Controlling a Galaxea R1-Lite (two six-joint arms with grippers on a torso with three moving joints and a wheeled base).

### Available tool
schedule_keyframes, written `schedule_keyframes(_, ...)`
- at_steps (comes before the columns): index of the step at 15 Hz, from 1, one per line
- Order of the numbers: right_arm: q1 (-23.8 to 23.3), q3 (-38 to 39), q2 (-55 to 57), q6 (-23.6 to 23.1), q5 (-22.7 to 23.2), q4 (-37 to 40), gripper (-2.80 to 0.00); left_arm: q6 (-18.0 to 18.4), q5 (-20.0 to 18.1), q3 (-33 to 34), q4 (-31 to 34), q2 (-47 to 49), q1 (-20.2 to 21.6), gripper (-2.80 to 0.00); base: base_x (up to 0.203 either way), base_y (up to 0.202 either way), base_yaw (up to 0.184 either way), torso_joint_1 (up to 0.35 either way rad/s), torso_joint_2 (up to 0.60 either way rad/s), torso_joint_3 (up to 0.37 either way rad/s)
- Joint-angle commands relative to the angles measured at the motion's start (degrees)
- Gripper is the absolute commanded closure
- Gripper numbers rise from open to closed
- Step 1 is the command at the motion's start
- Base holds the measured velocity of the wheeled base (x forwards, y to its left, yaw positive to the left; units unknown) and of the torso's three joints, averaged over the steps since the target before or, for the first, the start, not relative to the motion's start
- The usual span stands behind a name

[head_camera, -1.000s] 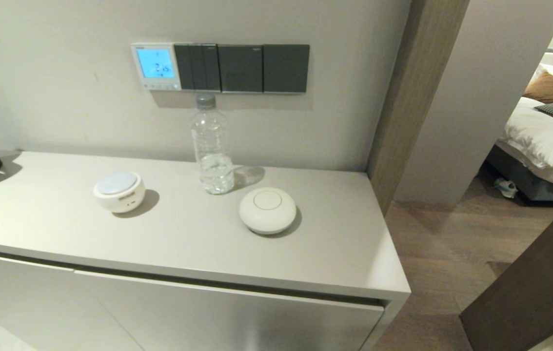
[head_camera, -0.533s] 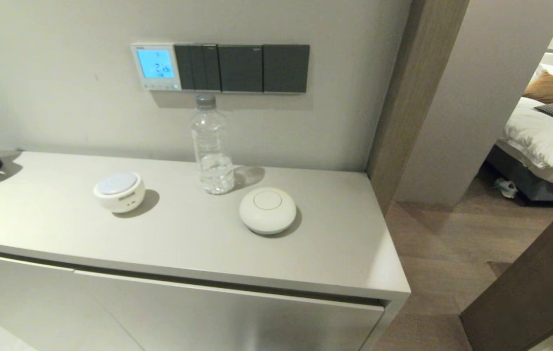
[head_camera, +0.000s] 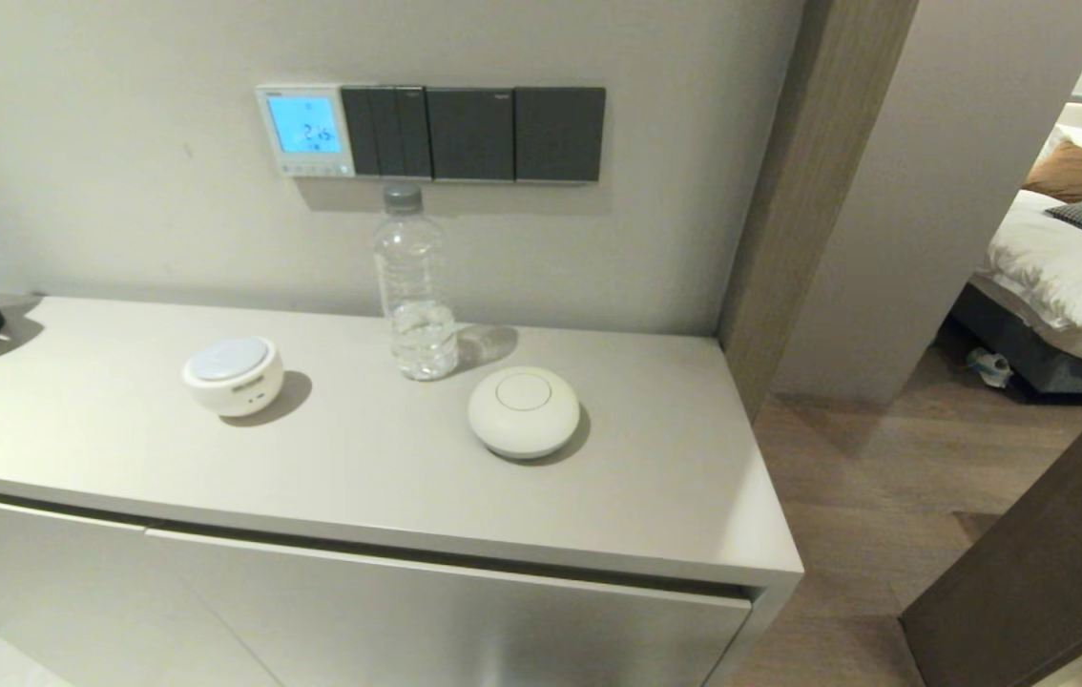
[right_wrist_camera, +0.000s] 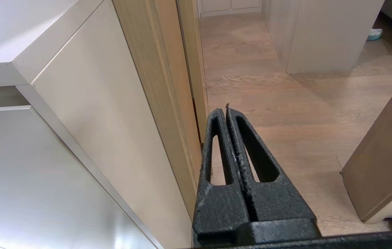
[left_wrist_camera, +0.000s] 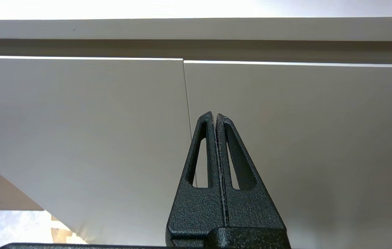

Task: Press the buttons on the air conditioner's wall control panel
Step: Turn off the central air conditioner

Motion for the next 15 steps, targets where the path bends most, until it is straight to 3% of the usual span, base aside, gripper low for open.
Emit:
schedule_keyframes(1,0.0,0.2,0.0,0.0,0.0,0.0,0.00,-0.1,0.0,-0.1,0.0,0.1,0.0,0.00,0.000,0.000,0.000,0.000,0.00,0.000)
schedule_keyframes(15,0.0,0.1,0.0,0.0,0.0,0.0,0.00,-1.8,-0.1,0.1,-0.4,0.0,-0.1,0.00,0.000,0.000,0.000,0.000,0.00,0.000)
